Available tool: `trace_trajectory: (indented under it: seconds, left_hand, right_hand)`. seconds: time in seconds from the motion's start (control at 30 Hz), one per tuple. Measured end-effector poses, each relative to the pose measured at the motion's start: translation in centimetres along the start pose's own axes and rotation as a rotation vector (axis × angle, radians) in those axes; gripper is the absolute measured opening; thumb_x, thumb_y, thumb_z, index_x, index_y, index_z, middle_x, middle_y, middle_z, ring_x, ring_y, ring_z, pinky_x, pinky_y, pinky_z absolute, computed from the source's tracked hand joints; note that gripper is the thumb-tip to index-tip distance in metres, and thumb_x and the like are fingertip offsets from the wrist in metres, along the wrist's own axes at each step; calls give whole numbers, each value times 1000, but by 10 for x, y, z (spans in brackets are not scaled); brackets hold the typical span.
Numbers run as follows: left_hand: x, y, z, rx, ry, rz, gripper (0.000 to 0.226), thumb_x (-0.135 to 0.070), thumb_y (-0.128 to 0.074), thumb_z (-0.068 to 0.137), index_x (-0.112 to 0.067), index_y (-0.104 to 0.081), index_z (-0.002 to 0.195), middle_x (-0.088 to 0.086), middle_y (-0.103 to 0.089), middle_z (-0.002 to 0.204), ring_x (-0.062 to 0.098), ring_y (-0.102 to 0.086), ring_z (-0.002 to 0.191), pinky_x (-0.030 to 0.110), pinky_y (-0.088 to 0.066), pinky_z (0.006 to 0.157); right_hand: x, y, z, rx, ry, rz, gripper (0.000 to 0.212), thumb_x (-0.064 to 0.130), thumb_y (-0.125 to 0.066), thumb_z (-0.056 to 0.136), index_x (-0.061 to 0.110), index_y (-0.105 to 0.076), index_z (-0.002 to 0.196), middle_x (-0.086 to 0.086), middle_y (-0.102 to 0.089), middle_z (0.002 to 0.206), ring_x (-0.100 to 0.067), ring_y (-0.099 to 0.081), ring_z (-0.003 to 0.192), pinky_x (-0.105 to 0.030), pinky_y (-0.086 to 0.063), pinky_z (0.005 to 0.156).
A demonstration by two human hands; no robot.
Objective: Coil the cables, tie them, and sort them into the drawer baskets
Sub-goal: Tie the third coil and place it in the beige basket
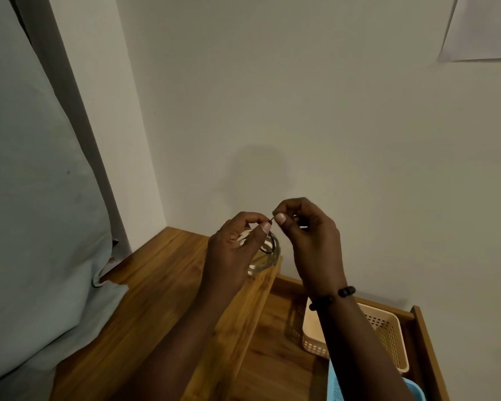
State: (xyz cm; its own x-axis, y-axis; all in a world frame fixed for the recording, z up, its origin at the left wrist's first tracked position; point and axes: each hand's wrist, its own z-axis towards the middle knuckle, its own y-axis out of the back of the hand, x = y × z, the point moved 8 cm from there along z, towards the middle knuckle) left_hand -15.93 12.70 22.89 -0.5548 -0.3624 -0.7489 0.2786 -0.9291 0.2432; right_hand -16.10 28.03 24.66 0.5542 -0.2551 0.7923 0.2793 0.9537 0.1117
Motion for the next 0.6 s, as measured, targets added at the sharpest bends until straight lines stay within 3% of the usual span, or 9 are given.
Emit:
trace_trajectory:
  seconds: [0.13, 0.23, 0.33, 0.47, 0.6]
  left_hand:
    - [4, -8, -4, 85, 42, -92, 6, -25, -60, 94, -25, -66, 95, -14, -70, 88, 7, -66, 90, 15, -53, 72]
    - [-1, -13, -7, 122, 59, -171, 12, -38, -59, 90, -28, -65, 95, -17, -69, 89, 7, -65, 93, 13, -52, 74]
    - [-4, -17, -10, 167, 78, -178, 18, -46, -63, 81, -34, -62, 95, -19, -68, 92, 2, -64, 93, 10, -50, 71]
    - [-5, -21, -14, 236, 37, -172, 32, -41, -70, 74, -32, -60, 103, -14, -68, 92, 7, -67, 90, 16, -54, 70]
    - [-9, -21, -17, 247, -39, -143, 31, -37, -72, 76, -28, -60, 103, -11, -68, 93, 9, -67, 89, 16, -54, 70]
  right_hand:
    - [5, 7, 12, -25, -94, 218, 9, 8, -50, 98, 12, -59, 99, -3, -71, 90, -18, -69, 88, -32, -57, 74]
    - [0, -1, 17, 15, -270, 482, 13, 6, -43, 101, 3, -56, 104, -8, -71, 85, -20, -72, 79, -30, -60, 71]
    - [-8, -9, 19, 40, -418, 623, 16, 1, -42, 100, 4, -57, 97, -6, -63, 76, -15, -66, 66, -27, -56, 63]
    - [-23, -18, 23, 37, -580, 745, 30, -12, -32, 96, 5, -54, 84, -6, -55, 71, -14, -56, 57, -23, -50, 54]
    - [-46, -29, 24, 33, -753, 832, 40, -17, -22, 92, 5, -50, 72, -6, -49, 68, -13, -48, 52, -20, -46, 44]
